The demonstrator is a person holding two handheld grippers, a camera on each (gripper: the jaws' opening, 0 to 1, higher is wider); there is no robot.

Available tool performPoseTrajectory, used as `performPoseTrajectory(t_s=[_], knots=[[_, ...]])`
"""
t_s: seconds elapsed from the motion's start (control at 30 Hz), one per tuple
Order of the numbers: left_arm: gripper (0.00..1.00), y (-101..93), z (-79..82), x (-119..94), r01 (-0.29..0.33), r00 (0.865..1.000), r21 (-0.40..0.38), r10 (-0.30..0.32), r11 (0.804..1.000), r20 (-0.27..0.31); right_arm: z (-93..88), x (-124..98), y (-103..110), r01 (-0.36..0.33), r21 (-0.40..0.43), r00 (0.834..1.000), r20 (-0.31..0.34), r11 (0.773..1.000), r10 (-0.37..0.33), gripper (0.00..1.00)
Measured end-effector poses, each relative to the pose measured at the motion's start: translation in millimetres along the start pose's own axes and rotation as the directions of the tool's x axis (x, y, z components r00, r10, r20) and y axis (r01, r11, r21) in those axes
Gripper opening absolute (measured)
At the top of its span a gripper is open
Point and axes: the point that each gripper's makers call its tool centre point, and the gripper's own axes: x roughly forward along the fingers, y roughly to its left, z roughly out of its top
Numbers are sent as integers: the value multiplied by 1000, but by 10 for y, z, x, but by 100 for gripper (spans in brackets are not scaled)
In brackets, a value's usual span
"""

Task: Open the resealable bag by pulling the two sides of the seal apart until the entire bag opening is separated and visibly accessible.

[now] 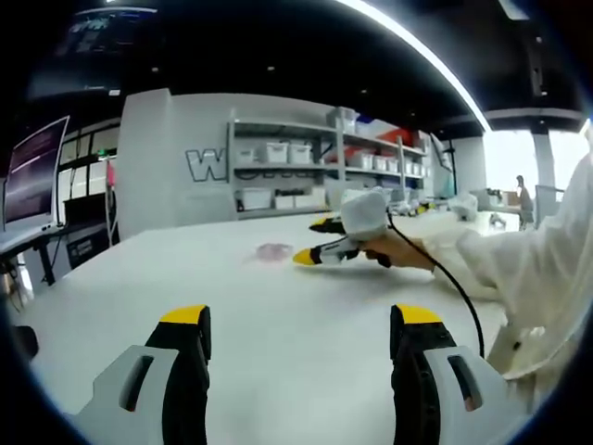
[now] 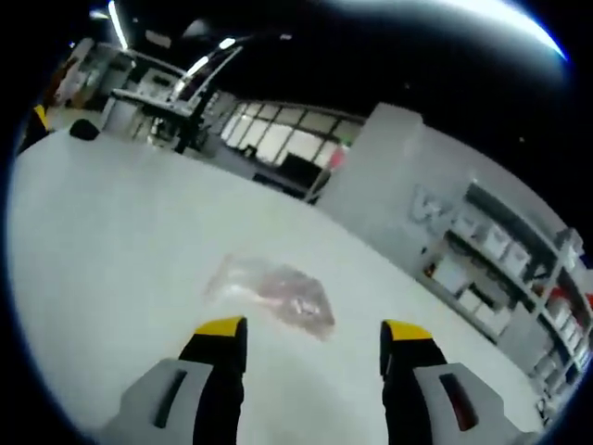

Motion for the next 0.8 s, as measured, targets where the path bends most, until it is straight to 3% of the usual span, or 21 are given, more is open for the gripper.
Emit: performPoseTrajectory(t_s=[0.3, 0.47, 0.8], knots=[[78, -3, 15, -10, -2, 1000, 1, 2, 1000, 6, 8, 76, 61, -21, 17, 1000, -7, 1000, 21, 56], [78, 25, 12, -24, -12, 1000, 1, 12, 1000, 6, 22, 126, 132, -43, 69, 999, -9, 997, 44, 56], [78, 51, -9, -43, -17, 1000, -7, 17, 1000, 6, 115, 168, 299, -92, 49, 996, 2, 995, 92, 57]])
